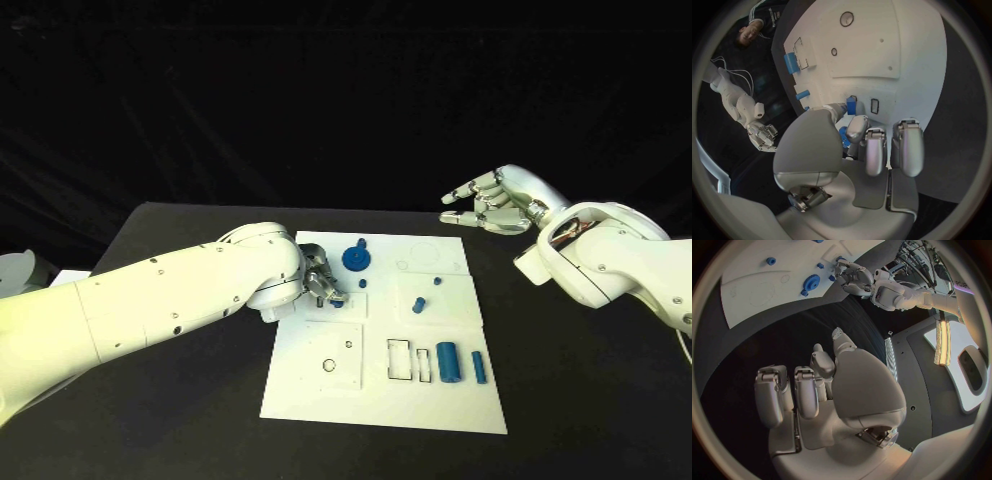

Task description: Assemble the parts on the task board

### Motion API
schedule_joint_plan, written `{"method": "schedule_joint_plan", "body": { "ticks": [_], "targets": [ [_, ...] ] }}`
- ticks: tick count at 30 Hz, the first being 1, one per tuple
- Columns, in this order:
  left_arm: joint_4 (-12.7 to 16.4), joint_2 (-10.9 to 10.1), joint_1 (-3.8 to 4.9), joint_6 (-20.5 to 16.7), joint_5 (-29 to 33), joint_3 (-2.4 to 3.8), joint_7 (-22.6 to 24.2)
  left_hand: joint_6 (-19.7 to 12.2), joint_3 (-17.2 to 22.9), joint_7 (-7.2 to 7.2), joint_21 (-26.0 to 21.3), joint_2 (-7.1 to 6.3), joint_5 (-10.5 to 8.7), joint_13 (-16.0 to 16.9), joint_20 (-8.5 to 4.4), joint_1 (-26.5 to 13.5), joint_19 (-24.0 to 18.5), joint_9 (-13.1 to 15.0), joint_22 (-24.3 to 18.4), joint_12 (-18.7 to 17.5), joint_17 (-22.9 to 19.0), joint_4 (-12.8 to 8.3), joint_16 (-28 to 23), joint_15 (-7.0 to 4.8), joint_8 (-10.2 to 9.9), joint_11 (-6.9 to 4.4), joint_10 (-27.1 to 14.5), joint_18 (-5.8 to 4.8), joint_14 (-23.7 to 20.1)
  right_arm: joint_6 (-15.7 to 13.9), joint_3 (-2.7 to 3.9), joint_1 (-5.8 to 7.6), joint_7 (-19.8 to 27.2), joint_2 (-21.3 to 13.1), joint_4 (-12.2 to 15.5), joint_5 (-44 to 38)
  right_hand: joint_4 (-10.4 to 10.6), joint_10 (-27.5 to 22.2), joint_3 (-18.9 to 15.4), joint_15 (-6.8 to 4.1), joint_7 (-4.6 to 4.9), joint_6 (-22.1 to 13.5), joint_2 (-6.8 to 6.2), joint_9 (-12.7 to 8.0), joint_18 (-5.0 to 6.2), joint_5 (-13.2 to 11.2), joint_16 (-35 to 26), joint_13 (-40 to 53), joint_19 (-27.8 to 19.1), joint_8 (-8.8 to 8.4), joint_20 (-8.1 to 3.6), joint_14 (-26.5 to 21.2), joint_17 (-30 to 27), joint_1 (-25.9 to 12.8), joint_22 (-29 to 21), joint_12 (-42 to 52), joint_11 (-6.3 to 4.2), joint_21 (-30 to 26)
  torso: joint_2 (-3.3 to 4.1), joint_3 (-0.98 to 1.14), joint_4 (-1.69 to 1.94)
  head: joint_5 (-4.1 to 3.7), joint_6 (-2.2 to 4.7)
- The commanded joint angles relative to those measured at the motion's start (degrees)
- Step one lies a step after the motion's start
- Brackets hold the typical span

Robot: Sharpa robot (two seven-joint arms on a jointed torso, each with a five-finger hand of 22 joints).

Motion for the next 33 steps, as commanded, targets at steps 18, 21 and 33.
{"method": "schedule_joint_plan", "body": {
  "ticks": [18, 21, 33],
  "targets": [
    [0.4, -0.5, -0.16, 2.9, -2.5, -0.05, -0.5, 0.1, 9.8, -0.49, 0.4, 0.09, -0.11, 0.1, 0.15, -0.9, 2.9, 0.5, 6.8, 0.3, 15.1, -9.5, 0.2, 0.09, 0.7, -0.14, 0.3, -0.88, 6.1, 0.9, -0.01, -0.05, 0.6, 0.0, 0.0, -0.2, 0.1, -0.4, -0.5, 0.31, 0.01, -0.1, -0.01, 0.0, 0.23, 0.2, -0.2, -0.1, 3.7, 0.24, 0.29, 5.1, 11.8, 0.3, 10.9, -0.4, 0.16, -0.3, 0.02, 0.00, -0.03, 0.05, -0.22],
    [0.3, -0.4, -0.16, 3.0, -2.5, -0.05, -0.5, 0.1, 10.0, -0.51, 0.5, -0.04, -0.15, 0.2, 0.14, -1.3, 3.0, 0.6, 6.9, 0.4, 15.1, -9.7, 0.2, 0.08, 0.8, -0.15, 0.4, -0.91, 6.1, 0.9, -0.01, -0.06, 0.6, -0.1, 0.0, -0.2, 0.1, -0.4, -0.5, 0.31, 0.01, -0.1, -0.01, 0.0, 0.23, 0.2, -0.2, -0.1, 3.7, 0.24, 0.29, 5.1, 11.8, 0.3, 10.9, -0.4, 0.16, -0.3, 0.04, 0.03, -0.02, 0.00, -0.24],
    [0.1, 0.3, -0.13, 5.3, -2.5, -0.11, -0.6, 0.7, 9.4, -0.90, 0.7, -0.66, -0.45, 0.6, 0.03, -3.1, 3.1, 0.9, 7.3, 1.0, 15.1, -10.0, 0.2, -0.07, 1.2, -0.39, 0.9, -0.99, 6.1, 1.0, -0.01, -0.06, 0.6, -0.1, 0.2, -0.3, 0.1, -0.4, -0.5, 0.31, 0.01, -0.1, -0.01, 0.0, 0.23, 0.2, -0.2, -0.1, 3.7, 0.24, 0.29, 5.1, 11.8, 0.3, 10.9, -0.4, 0.16, -0.3, 0.03, 0.04, -0.08, -0.12, -0.47]
  ]
}}
